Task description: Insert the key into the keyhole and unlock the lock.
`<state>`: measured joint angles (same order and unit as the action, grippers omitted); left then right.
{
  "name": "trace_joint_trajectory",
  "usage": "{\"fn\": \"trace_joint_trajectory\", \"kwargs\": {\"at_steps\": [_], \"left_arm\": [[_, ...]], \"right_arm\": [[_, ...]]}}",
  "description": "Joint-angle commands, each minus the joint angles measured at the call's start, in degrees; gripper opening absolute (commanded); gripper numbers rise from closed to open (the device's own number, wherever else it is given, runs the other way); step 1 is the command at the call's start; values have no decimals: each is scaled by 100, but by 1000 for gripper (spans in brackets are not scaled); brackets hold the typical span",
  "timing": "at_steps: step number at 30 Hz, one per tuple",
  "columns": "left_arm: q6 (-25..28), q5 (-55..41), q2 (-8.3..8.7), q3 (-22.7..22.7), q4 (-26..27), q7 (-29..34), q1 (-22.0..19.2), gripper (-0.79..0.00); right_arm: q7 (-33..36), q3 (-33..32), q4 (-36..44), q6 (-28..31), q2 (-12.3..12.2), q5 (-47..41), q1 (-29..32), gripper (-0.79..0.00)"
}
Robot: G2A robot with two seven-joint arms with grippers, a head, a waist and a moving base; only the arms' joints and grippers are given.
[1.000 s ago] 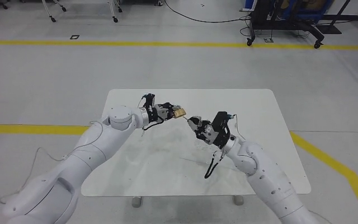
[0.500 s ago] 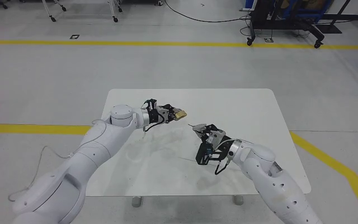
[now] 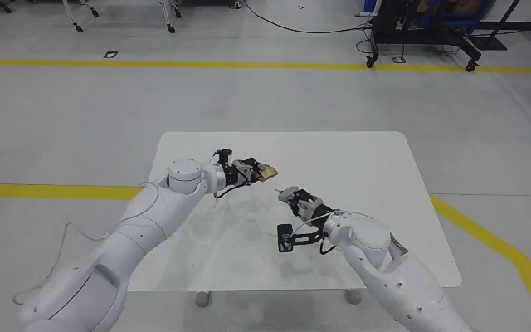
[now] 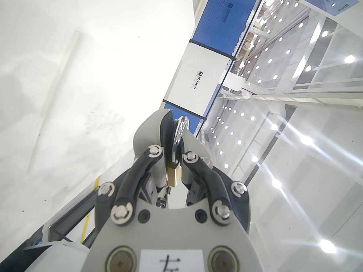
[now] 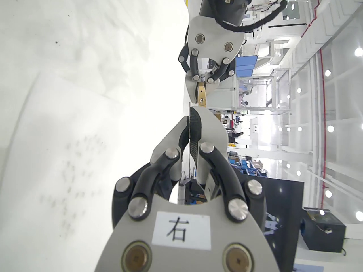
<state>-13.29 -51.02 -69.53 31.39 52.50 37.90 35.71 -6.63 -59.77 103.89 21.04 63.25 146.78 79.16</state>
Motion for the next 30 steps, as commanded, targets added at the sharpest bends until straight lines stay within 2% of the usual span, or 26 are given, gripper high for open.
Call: {"fn": "trace_joint_trajectory", "kwargs": {"at_steps": [1,7,15,19,30], "left_arm": [[-2,69,8,62,59,-60,43,-785],[99,117,41,316,252,-74,206,-785],[349,58,70,672,447,71,425,-785],[444,209,78,755,559,244,505,-785],[448,566,52,907,692,464,609,-785]], "right_arm": [[246,87,142,-39,0,387,22,-785],[591,518,286,-487,-8,1895,105,-785],[1615,847,186,-1107,87,2864,208,-785],[1930,947,127,-1213,156,2864,234,-785],[2254,1102,19,-1083,309,2917,129,-785]]}}
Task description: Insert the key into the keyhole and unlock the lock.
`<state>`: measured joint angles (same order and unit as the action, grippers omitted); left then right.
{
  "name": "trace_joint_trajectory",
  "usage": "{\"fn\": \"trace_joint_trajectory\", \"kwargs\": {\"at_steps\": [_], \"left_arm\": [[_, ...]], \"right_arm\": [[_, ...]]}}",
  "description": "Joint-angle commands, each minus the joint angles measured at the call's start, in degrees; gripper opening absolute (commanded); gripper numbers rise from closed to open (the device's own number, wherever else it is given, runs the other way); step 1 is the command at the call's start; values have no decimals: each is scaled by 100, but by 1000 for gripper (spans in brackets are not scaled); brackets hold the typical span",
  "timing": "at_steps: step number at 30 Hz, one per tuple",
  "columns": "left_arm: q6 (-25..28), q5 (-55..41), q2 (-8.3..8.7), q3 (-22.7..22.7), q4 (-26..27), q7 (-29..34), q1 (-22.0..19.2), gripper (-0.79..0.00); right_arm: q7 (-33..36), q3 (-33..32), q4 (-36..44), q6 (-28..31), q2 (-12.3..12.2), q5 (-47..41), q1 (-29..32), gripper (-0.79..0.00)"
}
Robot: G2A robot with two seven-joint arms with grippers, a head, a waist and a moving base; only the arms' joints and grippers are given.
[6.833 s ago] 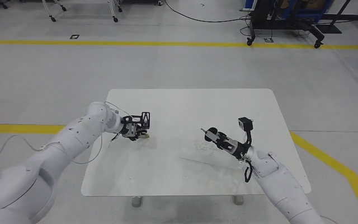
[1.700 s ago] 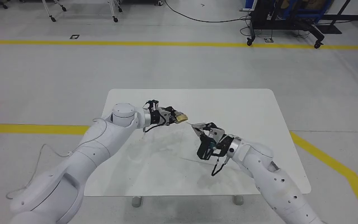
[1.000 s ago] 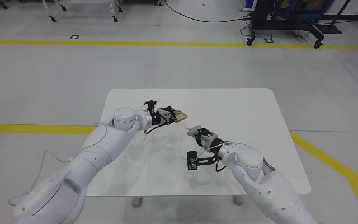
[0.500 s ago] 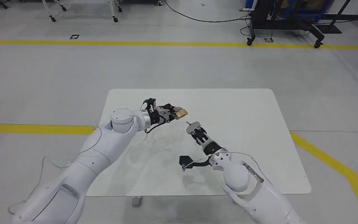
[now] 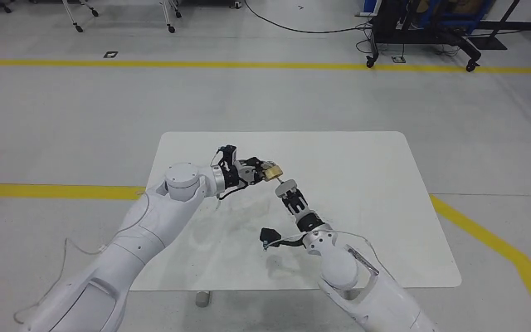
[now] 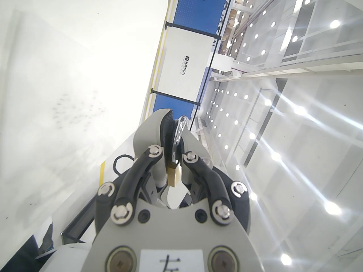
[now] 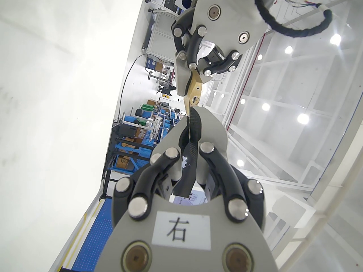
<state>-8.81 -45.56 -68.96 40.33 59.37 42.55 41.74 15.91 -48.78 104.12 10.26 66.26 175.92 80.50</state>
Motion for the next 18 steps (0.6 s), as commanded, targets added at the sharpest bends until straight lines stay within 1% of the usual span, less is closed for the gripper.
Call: {"fn": "trace_joint_trajectory", "kwargs": {"at_steps": [1,7,13,18], "left_arm": [[28,55,-9,29,10,-14,10,-785],[264,348,-30,129,111,-341,105,-785],[197,590,-36,196,238,-311,174,-785],[200,697,-44,277,310,-263,234,-785]], "right_arm": [[2,5,-3,0,16,9,-7,-785],[86,28,29,25,37,9,-1,-785],[174,76,50,132,38,9,-23,-785],[157,111,-42,235,87,-29,-80,-785]]}}
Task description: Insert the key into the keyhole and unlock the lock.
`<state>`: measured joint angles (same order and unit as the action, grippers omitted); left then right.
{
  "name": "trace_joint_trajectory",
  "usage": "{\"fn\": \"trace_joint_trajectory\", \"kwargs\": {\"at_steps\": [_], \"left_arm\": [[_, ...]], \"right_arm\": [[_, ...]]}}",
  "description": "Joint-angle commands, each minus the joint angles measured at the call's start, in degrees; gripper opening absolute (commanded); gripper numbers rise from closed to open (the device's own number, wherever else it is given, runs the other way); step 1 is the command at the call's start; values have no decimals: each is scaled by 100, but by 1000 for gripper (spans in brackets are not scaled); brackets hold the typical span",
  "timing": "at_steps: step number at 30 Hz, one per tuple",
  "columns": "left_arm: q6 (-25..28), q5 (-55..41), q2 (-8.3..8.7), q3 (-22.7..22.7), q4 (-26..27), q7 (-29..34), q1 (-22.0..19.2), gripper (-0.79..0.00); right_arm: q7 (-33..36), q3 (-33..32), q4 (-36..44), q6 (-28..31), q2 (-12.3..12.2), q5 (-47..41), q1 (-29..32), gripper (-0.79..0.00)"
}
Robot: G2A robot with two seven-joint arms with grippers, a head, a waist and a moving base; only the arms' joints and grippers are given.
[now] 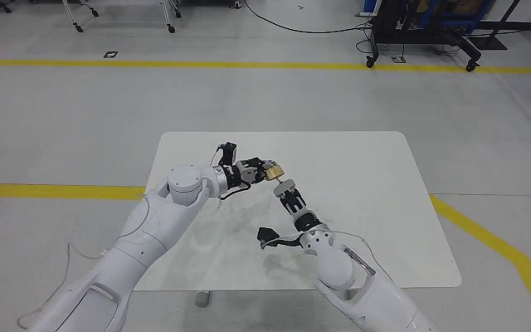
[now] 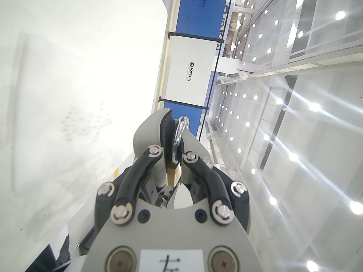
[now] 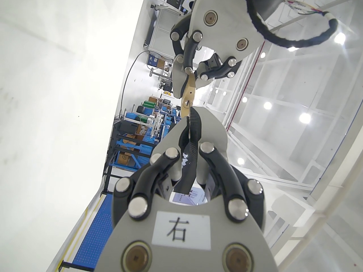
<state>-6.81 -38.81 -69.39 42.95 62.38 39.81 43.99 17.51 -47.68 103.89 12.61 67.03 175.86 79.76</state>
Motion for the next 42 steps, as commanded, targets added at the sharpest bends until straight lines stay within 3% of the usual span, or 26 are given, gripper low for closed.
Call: {"fn": "trace_joint_trajectory", "kwargs": {"at_steps": [1,19,30,42], "left_arm": [[4,29,-2,37,18,18,23,-785],[231,325,-56,372,348,-563,365,-785],[170,586,-89,471,523,-573,491,-785],[140,725,-128,598,558,-467,560,-785]], "right_arm": [[16,-3,-39,0,22,-40,-12,-785],[688,-90,-88,-144,246,-560,105,-785],[1188,138,-205,-330,423,-297,61,-785],[1176,147,-351,-291,570,-393,-21,-785]]}}
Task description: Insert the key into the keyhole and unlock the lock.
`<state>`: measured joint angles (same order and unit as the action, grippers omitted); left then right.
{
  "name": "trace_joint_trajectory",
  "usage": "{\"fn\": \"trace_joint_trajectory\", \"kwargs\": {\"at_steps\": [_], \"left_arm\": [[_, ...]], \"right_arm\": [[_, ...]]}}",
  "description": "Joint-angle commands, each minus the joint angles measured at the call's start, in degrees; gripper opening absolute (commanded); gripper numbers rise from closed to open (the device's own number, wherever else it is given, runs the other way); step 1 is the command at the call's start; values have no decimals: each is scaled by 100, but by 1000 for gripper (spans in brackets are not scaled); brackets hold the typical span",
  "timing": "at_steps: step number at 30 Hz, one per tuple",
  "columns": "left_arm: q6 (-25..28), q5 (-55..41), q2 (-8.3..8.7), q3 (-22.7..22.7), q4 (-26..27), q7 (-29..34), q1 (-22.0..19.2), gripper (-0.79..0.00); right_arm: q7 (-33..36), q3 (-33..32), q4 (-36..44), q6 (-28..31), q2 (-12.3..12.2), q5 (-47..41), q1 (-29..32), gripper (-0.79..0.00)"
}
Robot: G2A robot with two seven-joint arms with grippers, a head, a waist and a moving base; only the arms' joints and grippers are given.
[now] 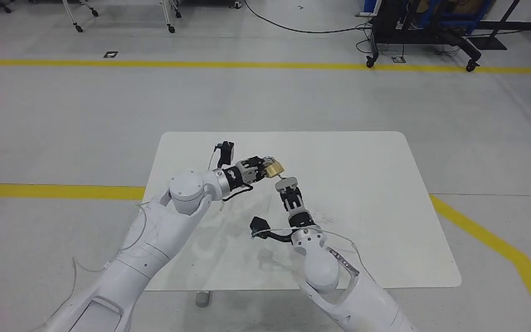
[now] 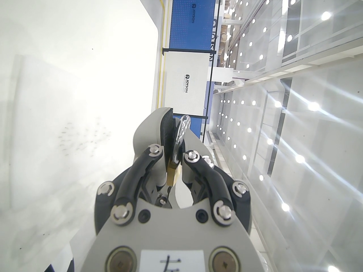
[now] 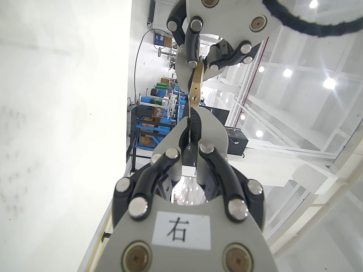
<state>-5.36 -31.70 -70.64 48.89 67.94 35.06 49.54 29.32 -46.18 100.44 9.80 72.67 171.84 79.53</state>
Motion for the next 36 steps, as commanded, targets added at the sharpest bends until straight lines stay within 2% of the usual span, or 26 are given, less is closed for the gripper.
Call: {"fn": "trace_joint_trajectory", "kwargs": {"at_steps": [1,23,36], "left_arm": [[-9,23,-8,12,3,11,9,-785],[-103,227,-94,178,12,72,84,-785],[-132,296,-145,241,29,162,124,-785]], "right_arm": [[-17,-9,-11,-20,14,13,6,-785],[-52,-190,-51,-202,154,159,157,-785],[-2,-64,-147,-30,282,390,90,-785]]}}
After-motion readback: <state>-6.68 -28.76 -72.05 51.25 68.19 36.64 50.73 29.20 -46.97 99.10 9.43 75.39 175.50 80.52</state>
